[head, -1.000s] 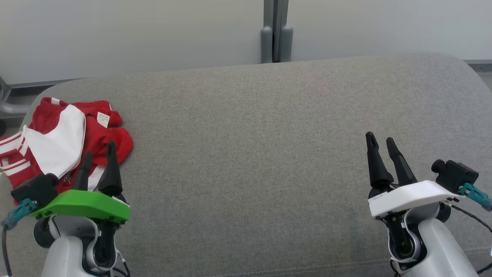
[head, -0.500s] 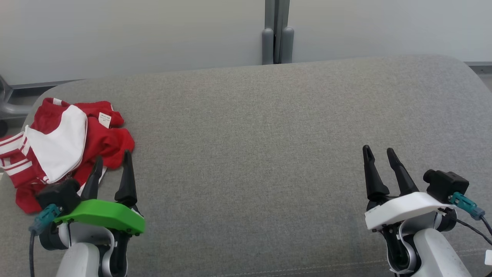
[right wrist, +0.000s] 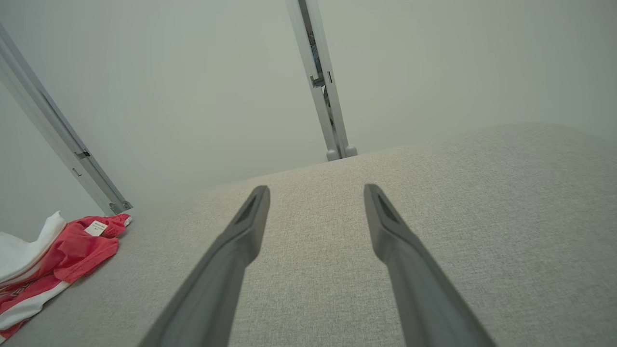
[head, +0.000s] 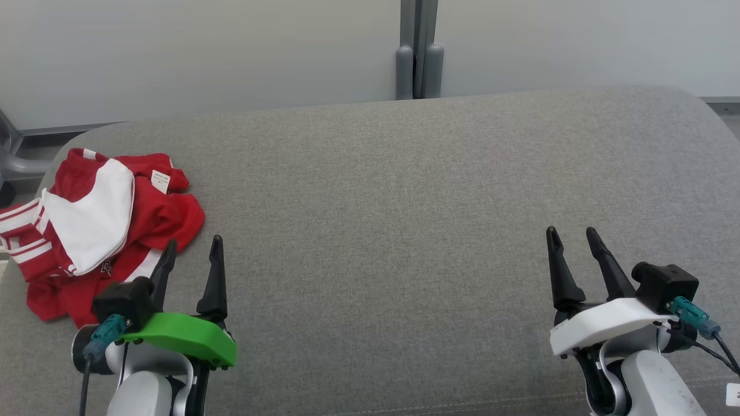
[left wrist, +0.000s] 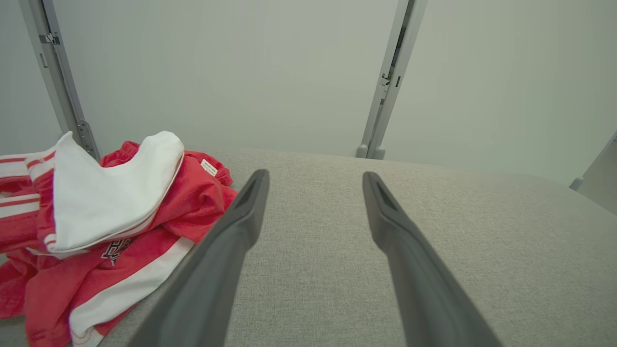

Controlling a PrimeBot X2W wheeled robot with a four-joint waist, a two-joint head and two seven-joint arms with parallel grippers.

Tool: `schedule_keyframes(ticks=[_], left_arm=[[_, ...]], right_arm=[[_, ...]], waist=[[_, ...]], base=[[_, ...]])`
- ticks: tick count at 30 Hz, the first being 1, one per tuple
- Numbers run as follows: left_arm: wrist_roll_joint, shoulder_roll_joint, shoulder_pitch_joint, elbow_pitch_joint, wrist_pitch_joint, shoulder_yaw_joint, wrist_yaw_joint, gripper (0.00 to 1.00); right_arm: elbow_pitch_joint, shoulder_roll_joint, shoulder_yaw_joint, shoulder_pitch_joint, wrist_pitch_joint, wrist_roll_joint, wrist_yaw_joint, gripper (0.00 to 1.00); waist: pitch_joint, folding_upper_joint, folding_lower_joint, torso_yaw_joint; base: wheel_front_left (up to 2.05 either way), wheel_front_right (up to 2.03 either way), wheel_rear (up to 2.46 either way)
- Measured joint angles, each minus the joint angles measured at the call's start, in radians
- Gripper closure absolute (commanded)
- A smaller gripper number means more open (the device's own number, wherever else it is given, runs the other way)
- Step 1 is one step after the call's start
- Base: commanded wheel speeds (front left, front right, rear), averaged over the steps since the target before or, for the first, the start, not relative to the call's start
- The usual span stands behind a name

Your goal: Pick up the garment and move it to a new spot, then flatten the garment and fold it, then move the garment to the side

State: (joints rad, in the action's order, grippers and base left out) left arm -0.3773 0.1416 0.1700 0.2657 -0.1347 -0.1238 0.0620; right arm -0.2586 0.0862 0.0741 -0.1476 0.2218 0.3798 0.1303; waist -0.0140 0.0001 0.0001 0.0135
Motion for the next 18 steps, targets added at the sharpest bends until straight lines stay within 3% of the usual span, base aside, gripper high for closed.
schedule_keyframes(ticks=[18], left_arm=[[0.057,-0.021,-0.016,0.043,-0.039,-0.033,0.000,0.00]], right_arm=[[-0.002,-0.003,-0.026,0.026,0.000,-0.073,0.000,0.00]], waist=[[-0.005,0.0000,0.0000,0.007]], base=[[0.00,0.00,0.00]])
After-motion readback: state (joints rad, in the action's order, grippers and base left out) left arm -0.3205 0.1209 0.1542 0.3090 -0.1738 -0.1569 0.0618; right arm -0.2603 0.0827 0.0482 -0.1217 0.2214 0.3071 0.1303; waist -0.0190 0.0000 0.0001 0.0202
